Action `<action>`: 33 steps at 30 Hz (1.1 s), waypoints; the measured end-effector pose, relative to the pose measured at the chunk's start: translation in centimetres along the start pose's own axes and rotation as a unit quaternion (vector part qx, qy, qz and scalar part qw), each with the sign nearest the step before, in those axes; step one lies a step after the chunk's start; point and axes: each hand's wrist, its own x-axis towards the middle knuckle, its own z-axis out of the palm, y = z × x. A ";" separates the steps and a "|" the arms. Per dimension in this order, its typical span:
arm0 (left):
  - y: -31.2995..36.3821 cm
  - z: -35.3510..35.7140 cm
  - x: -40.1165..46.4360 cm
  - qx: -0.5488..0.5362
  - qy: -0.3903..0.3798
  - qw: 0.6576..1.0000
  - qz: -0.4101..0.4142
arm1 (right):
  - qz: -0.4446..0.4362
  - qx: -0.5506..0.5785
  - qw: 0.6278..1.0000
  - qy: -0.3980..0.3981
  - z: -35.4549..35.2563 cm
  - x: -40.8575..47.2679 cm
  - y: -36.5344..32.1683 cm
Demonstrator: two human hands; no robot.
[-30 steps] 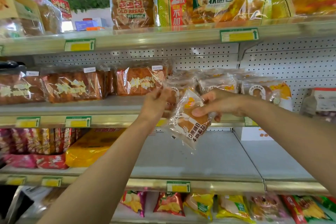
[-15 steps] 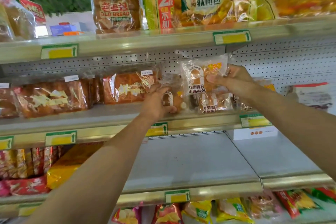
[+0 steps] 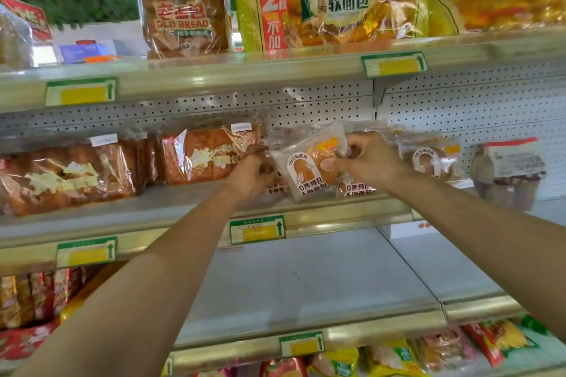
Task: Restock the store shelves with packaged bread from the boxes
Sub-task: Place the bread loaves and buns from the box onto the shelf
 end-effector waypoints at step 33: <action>0.7 -0.9 -2.2 -0.157 0.046 0.987 -0.003 | -0.163 -0.549 0.816 -0.075 4.1 1.8 -1.0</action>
